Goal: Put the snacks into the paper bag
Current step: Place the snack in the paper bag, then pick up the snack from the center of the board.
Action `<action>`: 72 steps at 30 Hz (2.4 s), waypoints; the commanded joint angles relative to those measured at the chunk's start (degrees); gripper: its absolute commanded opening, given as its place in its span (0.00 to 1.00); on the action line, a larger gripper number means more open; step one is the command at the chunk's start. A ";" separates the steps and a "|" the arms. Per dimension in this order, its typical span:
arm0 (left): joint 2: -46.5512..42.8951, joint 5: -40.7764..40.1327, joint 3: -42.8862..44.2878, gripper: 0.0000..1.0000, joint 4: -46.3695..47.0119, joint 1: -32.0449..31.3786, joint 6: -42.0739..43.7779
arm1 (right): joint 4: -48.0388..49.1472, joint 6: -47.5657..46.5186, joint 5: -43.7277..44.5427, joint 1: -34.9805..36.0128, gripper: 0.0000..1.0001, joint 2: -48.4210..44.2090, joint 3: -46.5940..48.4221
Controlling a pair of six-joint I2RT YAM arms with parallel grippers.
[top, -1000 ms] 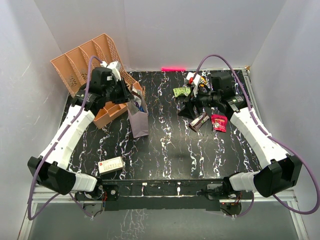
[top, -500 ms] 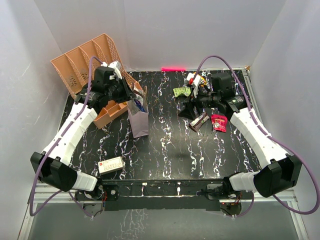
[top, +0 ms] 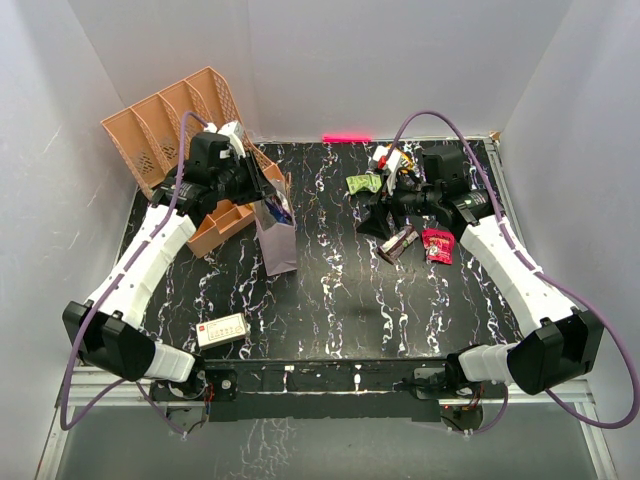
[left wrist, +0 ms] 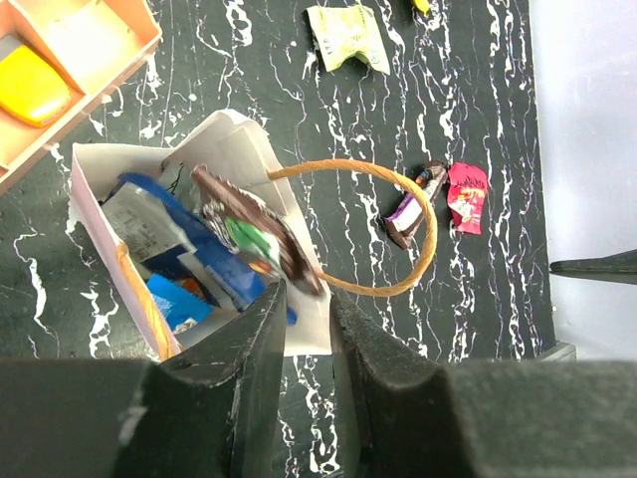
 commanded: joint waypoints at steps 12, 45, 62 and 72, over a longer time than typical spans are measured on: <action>-3.80 5.00 0.55 0.40 2.07 0.48 7.31 | 5.19 1.47 6.06 -0.35 0.69 -2.44 -1.29; -7.28 28.25 8.78 0.74 -3.01 3.65 32.47 | 8.15 0.28 50.78 -8.71 0.69 16.35 -15.66; -7.56 28.87 8.30 0.77 -3.11 3.96 32.67 | 12.33 0.00 54.64 -8.76 0.31 21.79 -16.89; -7.86 28.18 8.45 0.79 -3.21 4.18 32.92 | 11.56 0.34 55.72 -8.72 0.10 18.75 -17.10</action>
